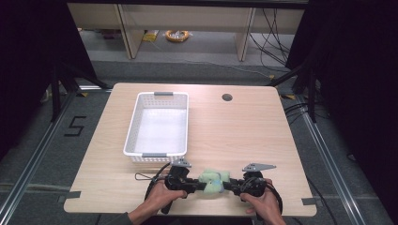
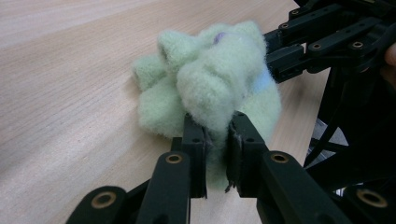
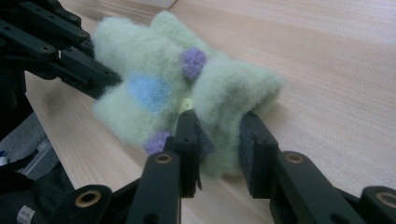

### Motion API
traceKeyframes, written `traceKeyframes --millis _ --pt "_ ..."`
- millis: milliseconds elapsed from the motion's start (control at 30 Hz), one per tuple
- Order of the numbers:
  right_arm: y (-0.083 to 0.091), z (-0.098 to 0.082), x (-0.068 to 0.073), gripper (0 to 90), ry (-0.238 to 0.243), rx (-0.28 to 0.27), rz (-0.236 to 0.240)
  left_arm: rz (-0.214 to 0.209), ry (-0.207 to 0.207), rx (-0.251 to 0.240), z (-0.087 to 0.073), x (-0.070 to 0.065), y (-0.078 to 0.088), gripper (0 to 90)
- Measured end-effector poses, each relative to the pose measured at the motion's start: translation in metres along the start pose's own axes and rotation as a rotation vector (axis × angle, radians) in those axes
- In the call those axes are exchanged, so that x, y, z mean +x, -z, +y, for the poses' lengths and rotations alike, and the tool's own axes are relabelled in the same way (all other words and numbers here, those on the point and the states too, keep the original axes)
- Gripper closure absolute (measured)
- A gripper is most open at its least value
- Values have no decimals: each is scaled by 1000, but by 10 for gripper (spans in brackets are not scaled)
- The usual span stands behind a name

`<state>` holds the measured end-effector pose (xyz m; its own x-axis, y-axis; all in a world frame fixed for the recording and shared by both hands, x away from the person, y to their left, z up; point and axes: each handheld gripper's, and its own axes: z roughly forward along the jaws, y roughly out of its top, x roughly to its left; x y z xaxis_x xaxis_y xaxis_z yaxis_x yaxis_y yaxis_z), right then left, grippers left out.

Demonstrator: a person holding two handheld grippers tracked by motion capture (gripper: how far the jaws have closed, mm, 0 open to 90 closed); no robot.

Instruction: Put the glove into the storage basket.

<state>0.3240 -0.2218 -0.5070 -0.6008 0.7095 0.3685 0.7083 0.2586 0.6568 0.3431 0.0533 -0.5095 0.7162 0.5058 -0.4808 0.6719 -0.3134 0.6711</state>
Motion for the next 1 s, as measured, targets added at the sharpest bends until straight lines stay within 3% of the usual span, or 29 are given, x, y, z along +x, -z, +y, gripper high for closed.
traceKeyframes --millis 67,100,133,267,300,600,633,667,700,767,1000 --pt "1 0 2 716 -24 -1 17 -1 -5 -3 0 0 1 789" --pt "1 0 1 718 9 -10 6 1 -3 -4 0 -1 1 791" --pt "1 0 3 720 -12 -9 23 1 -2 -8 0 -2 2 794" --pt "4 2 3 724 8 -44 38 11 -11 -15 2 -3 7 800" --pt "5 3 5 724 0 -37 43 -4 -17 -15 3 -2 8 801" --pt "10 8 19 726 14 -53 67 3 -36 -30 3 -5 21 802" --pt "11 7 22 727 -9 -50 71 5 -31 -42 3 -7 22 802" --pt "12 8 21 727 27 -60 58 -5 -35 -42 3 -7 23 802" --pt "12 9 23 727 2 -59 76 -6 -38 -39 4 -8 24 802" --pt "14 10 21 728 21 -59 70 11 -36 -35 4 -8 24 801" --pt "16 10 20 733 24 -61 71 -2 -10 -15 3 -3 19 782"
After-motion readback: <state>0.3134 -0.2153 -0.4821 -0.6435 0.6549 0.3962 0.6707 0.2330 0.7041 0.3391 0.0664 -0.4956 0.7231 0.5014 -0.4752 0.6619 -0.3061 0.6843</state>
